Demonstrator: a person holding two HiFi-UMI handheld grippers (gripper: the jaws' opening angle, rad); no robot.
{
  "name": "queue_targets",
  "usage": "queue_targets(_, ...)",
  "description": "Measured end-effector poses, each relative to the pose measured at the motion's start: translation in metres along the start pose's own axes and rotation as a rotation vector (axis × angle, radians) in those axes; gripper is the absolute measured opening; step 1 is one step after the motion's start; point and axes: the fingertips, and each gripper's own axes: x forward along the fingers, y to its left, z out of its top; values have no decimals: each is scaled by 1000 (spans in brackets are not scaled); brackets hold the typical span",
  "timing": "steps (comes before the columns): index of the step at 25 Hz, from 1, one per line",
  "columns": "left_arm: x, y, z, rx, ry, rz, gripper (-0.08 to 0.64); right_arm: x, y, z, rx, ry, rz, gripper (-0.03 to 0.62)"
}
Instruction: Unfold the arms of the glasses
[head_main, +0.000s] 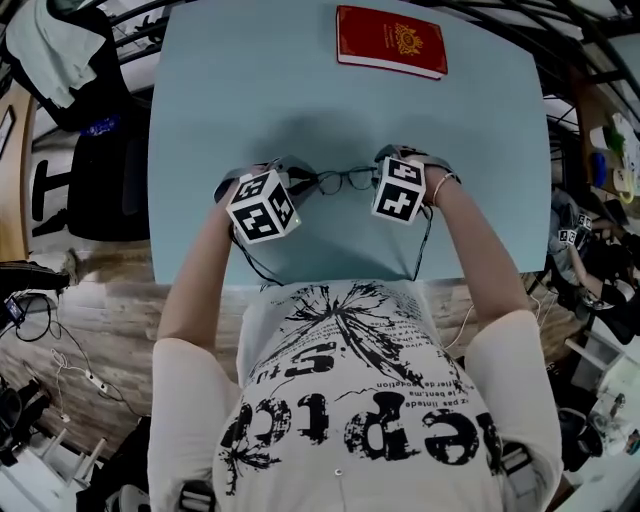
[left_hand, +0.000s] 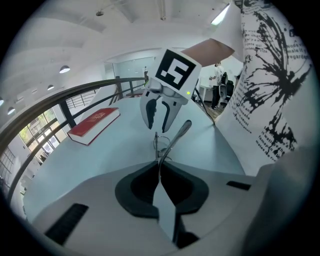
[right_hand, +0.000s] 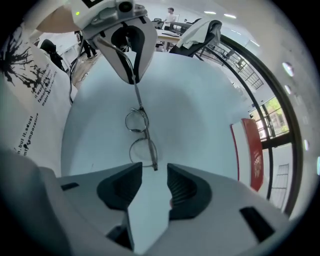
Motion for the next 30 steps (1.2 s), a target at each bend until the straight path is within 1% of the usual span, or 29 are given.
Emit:
queue_targets(2, 1, 2, 1, 6, 0, 3, 26, -5, -4, 9, -9, -36, -8, 168)
queue_targets(5, 1, 3, 1, 7, 2, 8, 26, -7, 2, 33, -29, -124, 13, 166)
queue_targets(7, 0, 3, 2, 4, 1, 8, 28, -3, 9, 49, -49, -149, 31, 148)
queue_targets(12, 1, 3, 3, 5, 4, 12, 27, 17, 22, 71, -90, -149, 77, 126)
queue_targets(15, 2, 4, 2, 3, 10, 15, 26, 26, 22, 78, -106, -142, 82, 113)
queue_targets(19, -1, 3, 0, -4, 12, 19, 28, 32, 24, 81, -119, -128, 87, 59)
queue_targets(21, -1, 4, -1, -9, 11, 21, 27, 32, 24, 82, -134, -131, 75, 29)
queue_targets(24, -1, 5, -2, -11, 12, 21, 28, 26, 25, 83, -163, -140, 54, 29)
queue_targets(27, -1, 4, -3, -22, 23, 20, 27, 15, 27, 81, -169, -164, 43, 29)
queue_targets(30, 1, 4, -3, -26, 41, 20, 27, 2, 24, 78, -174, -189, 5, 29)
